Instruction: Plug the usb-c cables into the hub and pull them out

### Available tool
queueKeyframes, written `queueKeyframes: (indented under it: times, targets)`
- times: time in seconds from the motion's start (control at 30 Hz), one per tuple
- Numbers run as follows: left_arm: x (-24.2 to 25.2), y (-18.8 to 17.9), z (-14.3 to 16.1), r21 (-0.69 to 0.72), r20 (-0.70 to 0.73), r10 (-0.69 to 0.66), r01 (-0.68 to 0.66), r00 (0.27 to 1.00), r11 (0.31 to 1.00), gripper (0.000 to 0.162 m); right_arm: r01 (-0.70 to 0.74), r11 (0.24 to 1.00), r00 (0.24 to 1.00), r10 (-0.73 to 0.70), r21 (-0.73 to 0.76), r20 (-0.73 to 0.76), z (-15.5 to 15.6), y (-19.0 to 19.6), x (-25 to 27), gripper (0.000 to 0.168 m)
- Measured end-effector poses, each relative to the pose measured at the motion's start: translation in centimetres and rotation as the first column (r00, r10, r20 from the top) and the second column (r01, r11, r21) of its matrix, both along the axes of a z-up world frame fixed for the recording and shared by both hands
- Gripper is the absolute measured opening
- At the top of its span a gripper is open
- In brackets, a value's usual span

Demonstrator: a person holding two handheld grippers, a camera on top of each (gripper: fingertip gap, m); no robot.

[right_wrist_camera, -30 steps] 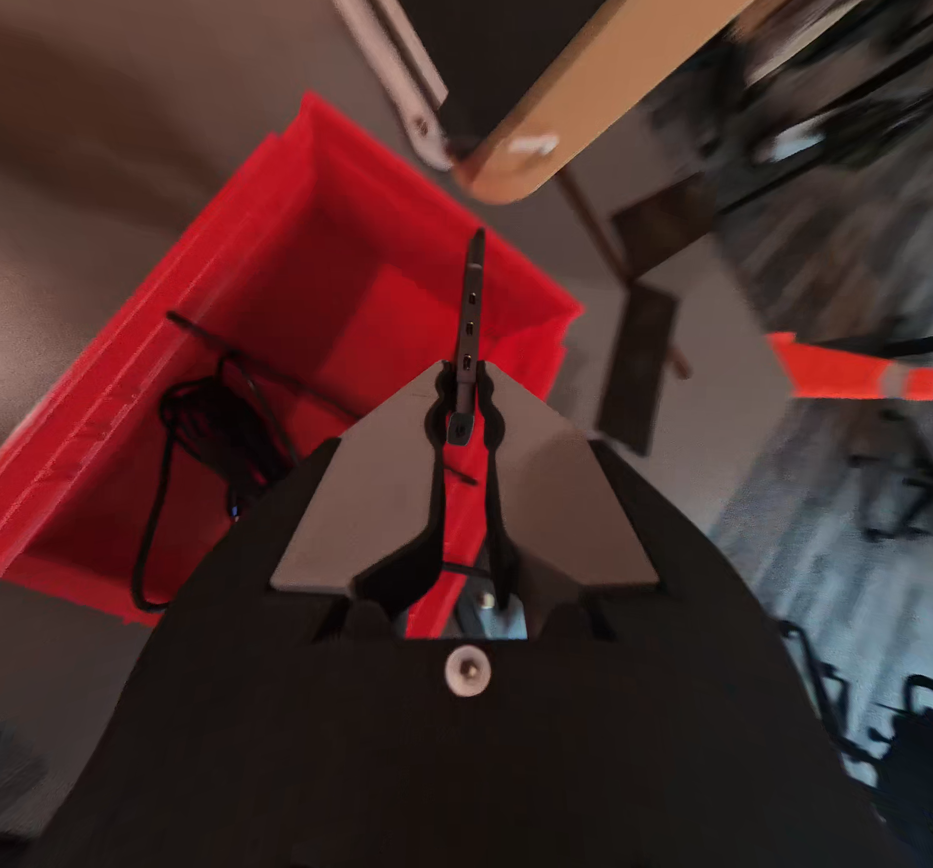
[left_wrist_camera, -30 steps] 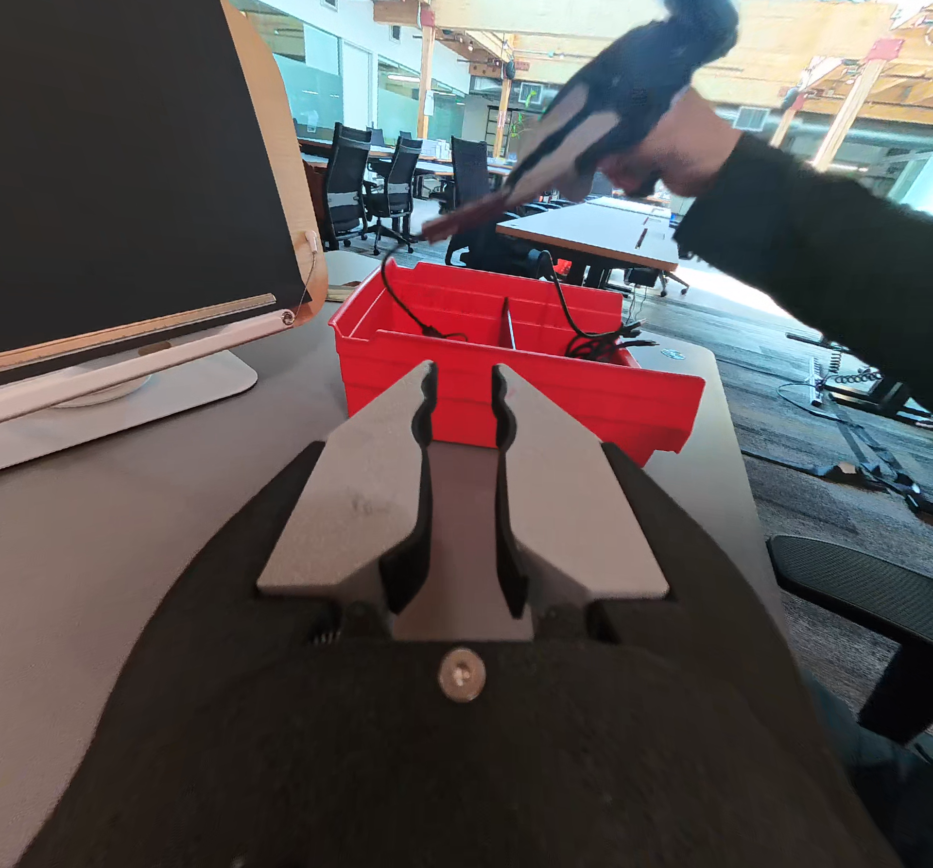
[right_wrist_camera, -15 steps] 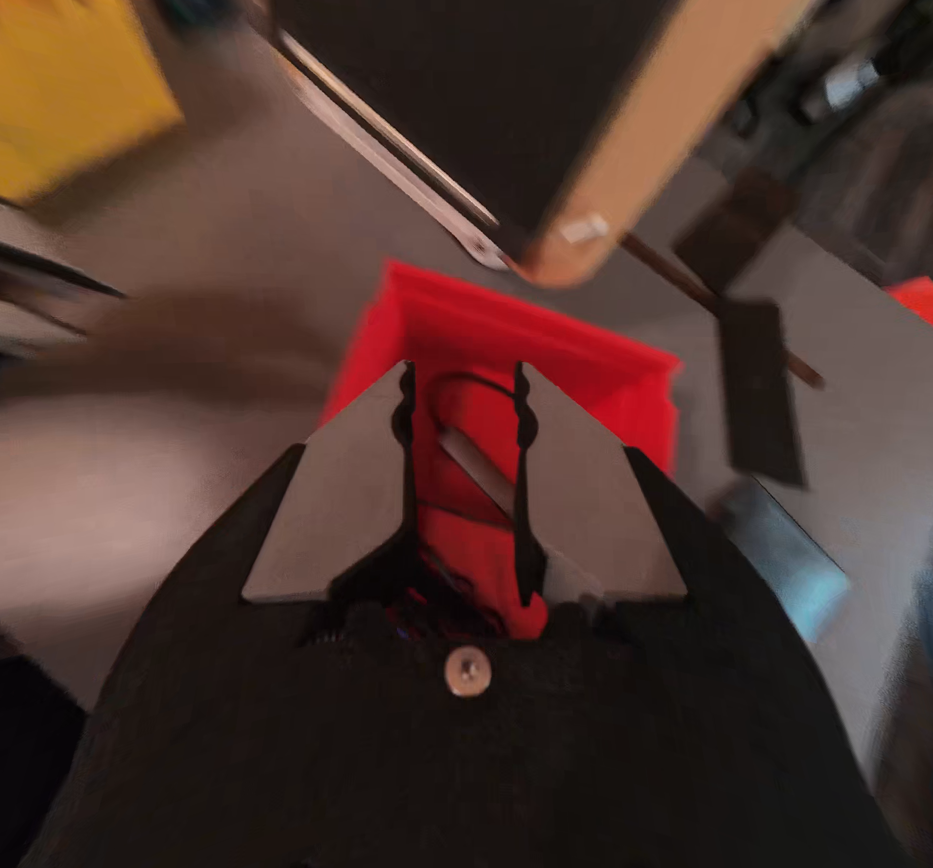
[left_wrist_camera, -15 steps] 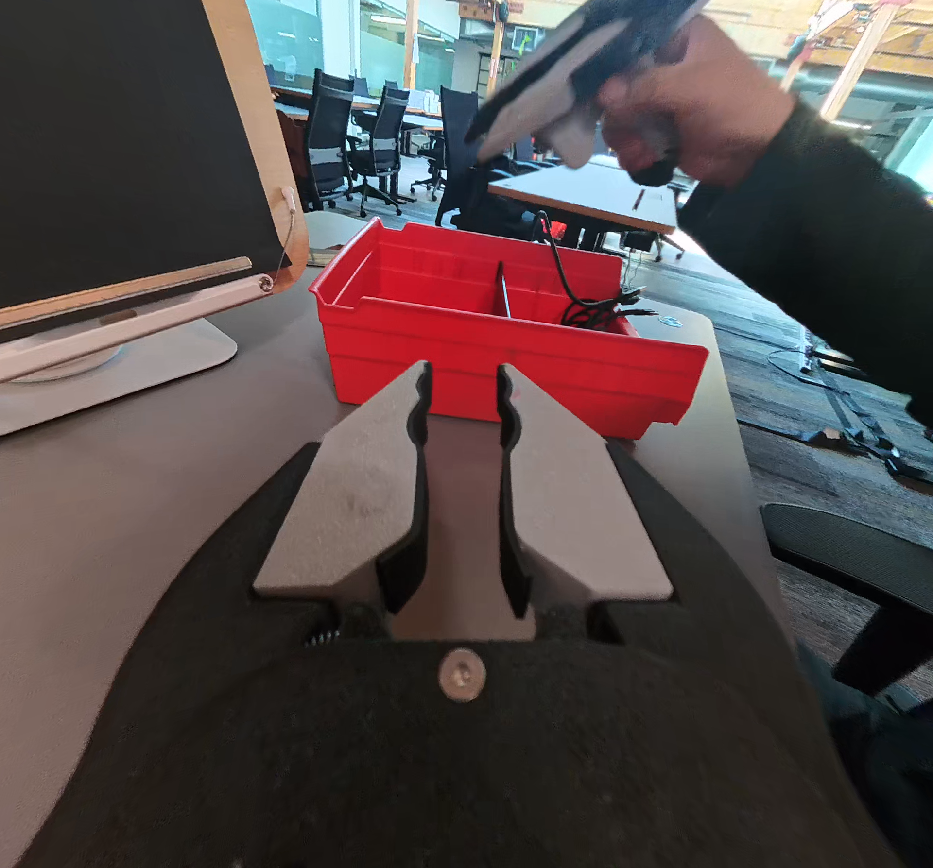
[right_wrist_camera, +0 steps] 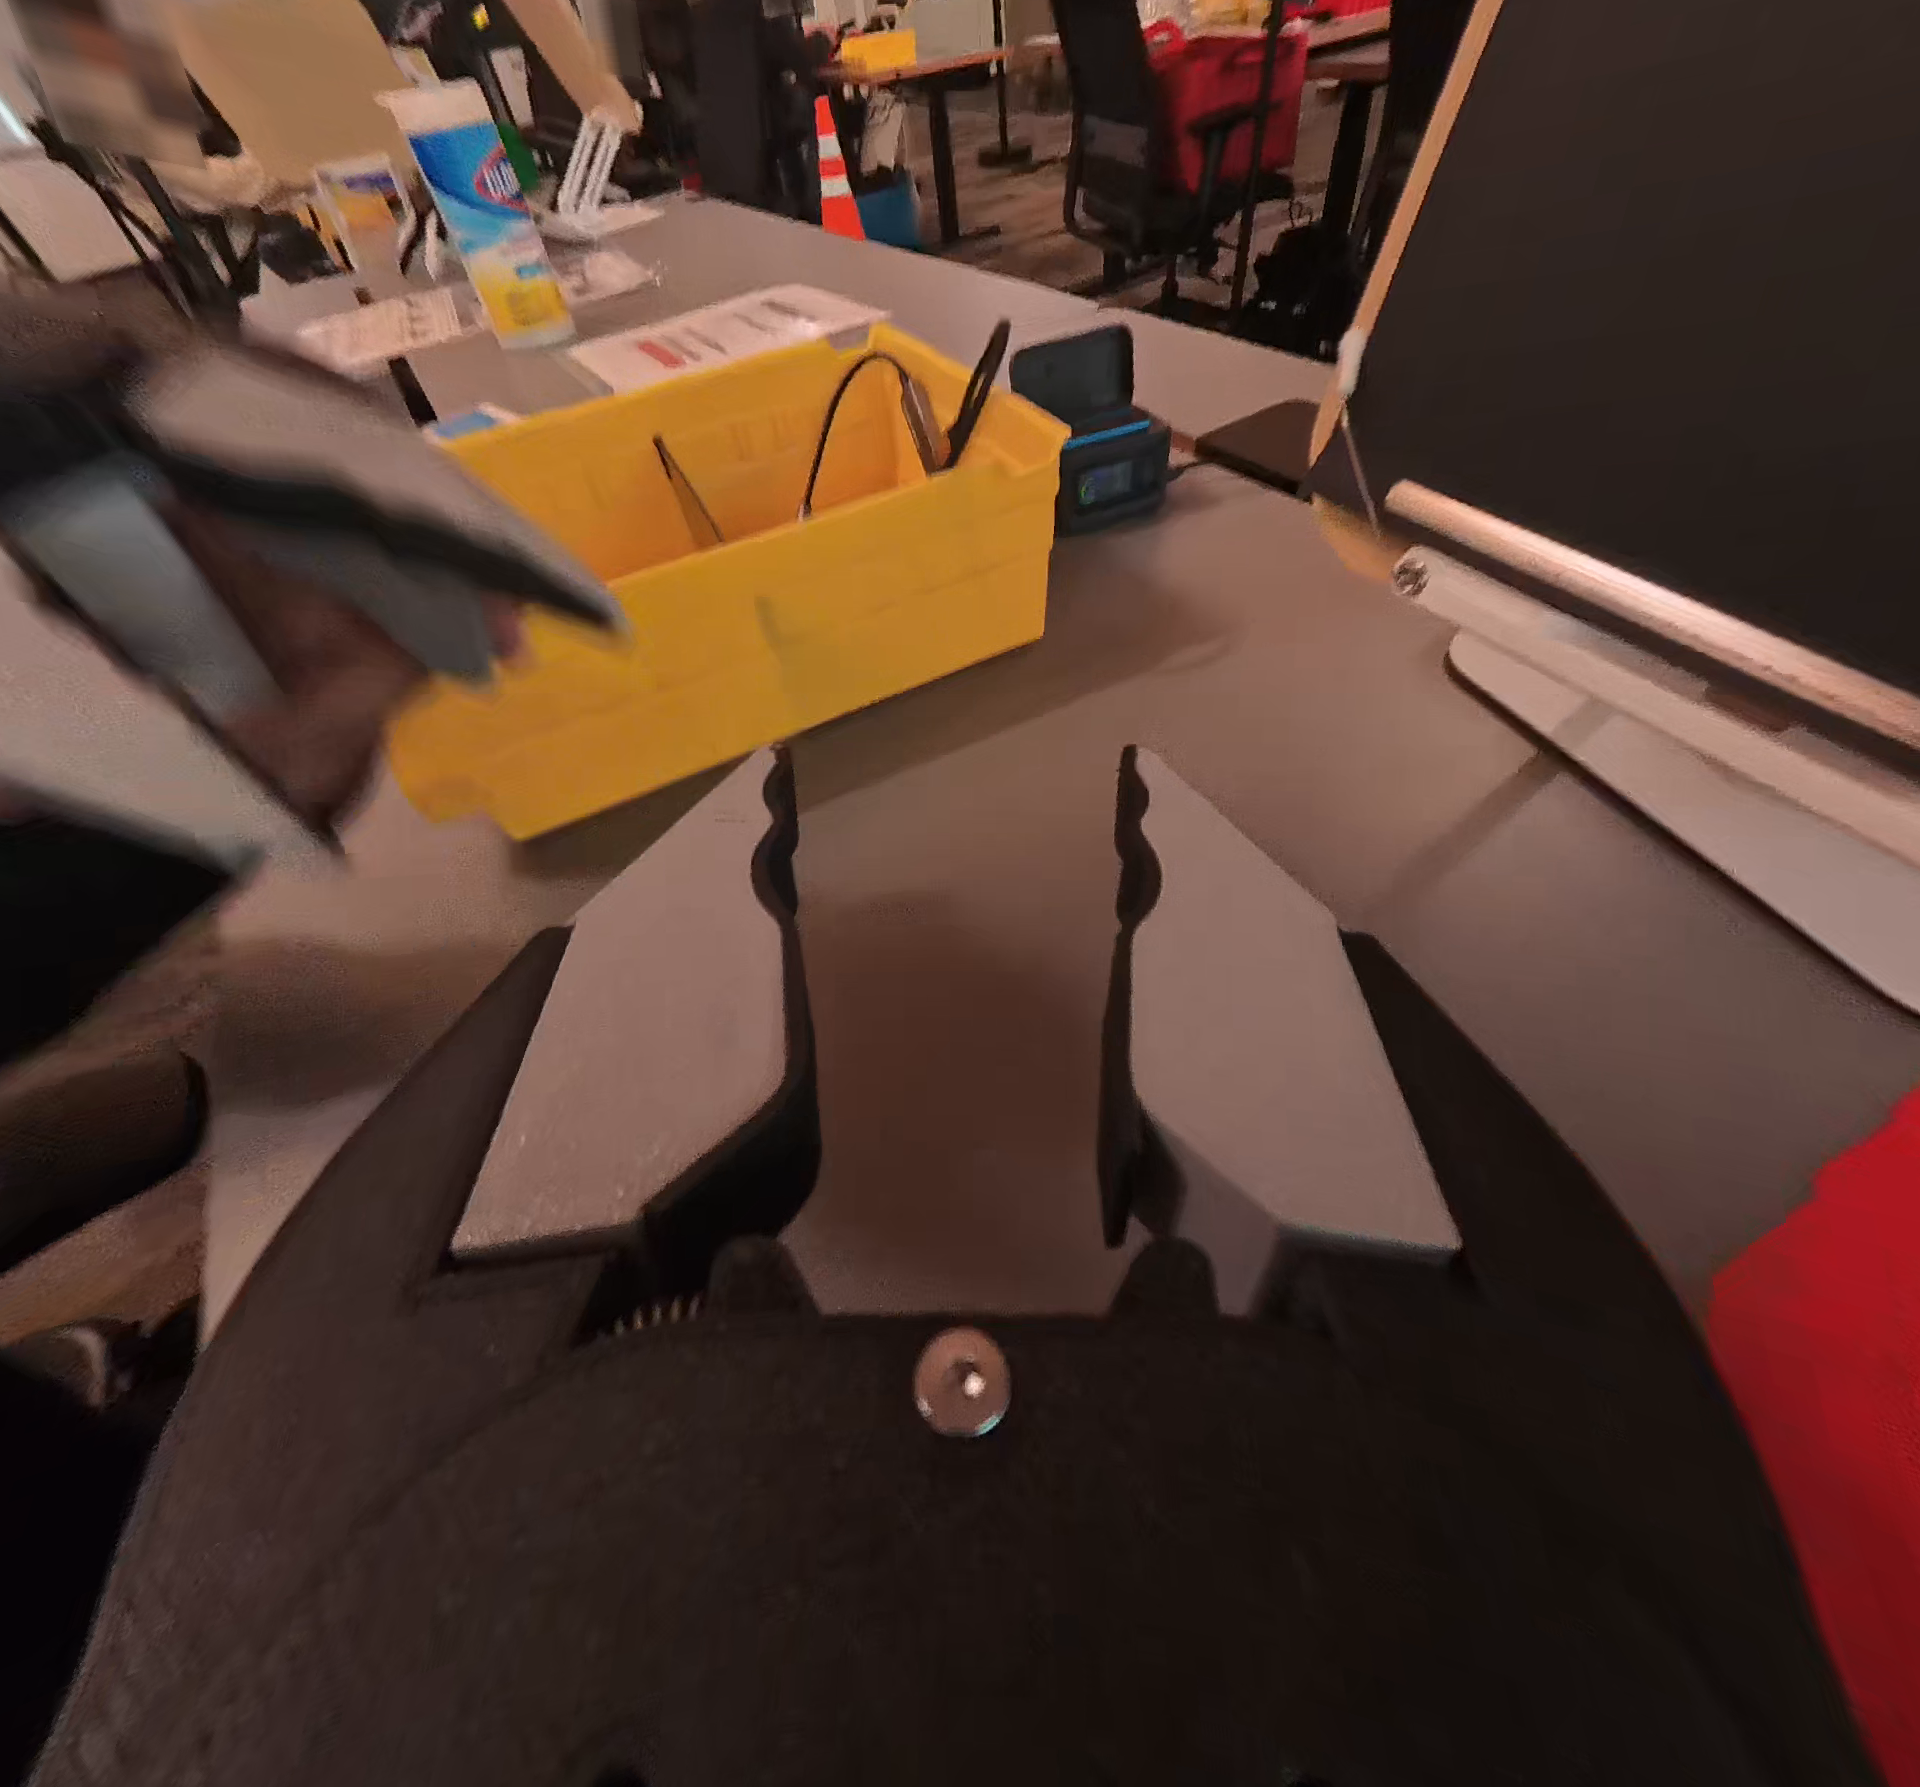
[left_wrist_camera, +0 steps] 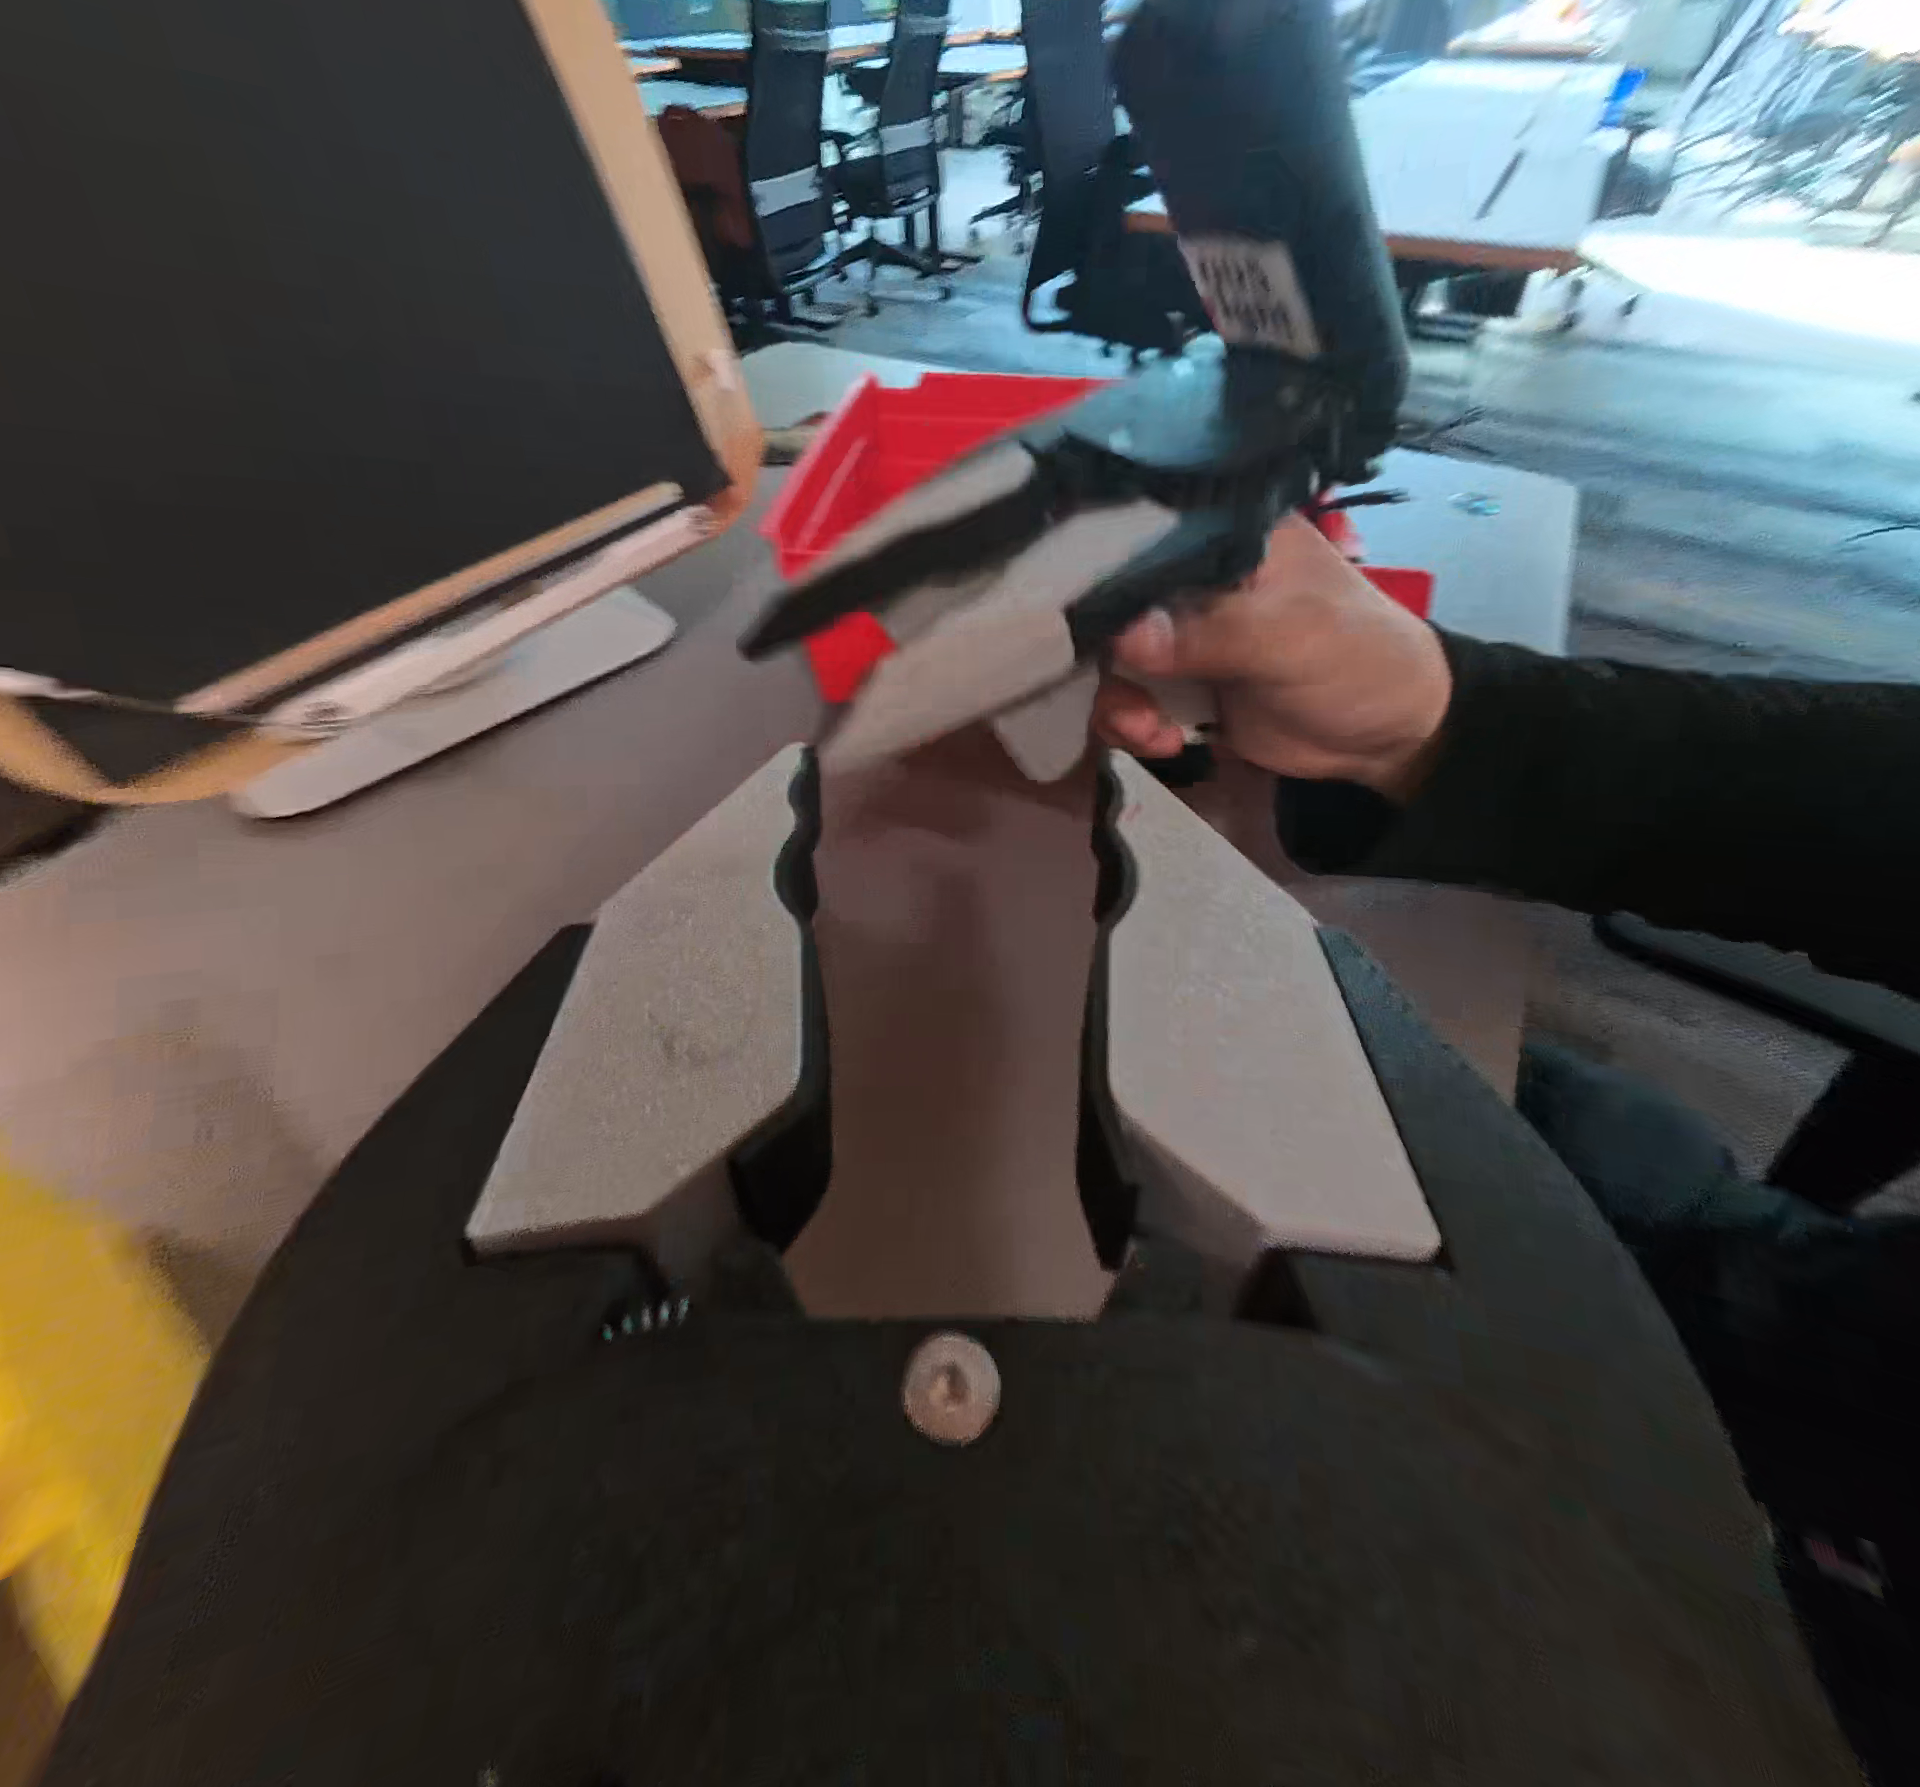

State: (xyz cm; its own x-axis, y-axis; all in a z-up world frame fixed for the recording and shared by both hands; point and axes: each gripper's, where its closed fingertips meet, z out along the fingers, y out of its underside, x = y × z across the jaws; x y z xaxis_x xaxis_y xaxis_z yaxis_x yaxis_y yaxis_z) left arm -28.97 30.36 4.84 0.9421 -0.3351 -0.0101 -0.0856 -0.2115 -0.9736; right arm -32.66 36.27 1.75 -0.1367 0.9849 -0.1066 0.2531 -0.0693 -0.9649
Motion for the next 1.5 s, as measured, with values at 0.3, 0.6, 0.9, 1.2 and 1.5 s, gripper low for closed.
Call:
queueKeyframes:
  times: [0.3, 0.6, 0.9, 1.2, 1.5]
  targets:
    - [-25.7, -2.7, -0.3, -0.161, -0.303, 0.532, -0.593, 0.791, 0.789, 0.055, 0.022, 0.997, 1.0, -0.022, 0.08, -0.007, -3.6, 0.6, -0.3, 0.048]
    - [-30.9, 4.1, -5.6, -0.285, -0.473, 0.488, -0.652, 0.733, 0.703, 0.005, 0.031, 0.998, 1.0, -0.031, 0.053, 0.002, -4.1, 1.4, -0.3, 0.051]
    - [-31.5, 3.6, -3.1, -0.201, -0.503, 0.517, -0.675, 0.693, 0.71, 0.001, -0.003, 0.996, 1.0, 0.002, 0.084, 0.018, -4.4, 0.3, -0.6, 0.051]
    - [-30.7, 1.6, 3.9, -0.024, -0.387, 0.612, -0.672, 0.689, 0.741, 0.001, -0.002, 0.998, 1.0, 0.0, 0.065, 0.03, -4.8, 0.5, -0.7, 0.049]
    - [-24.4, 0.6, 14.9, 0.204, -0.361, 0.589, -0.555, 0.723, 0.806, 0.002, -0.015, 0.996, 1.0, 0.013, 0.089, 0.022, -4.9, 0.1, -0.8, 0.053]
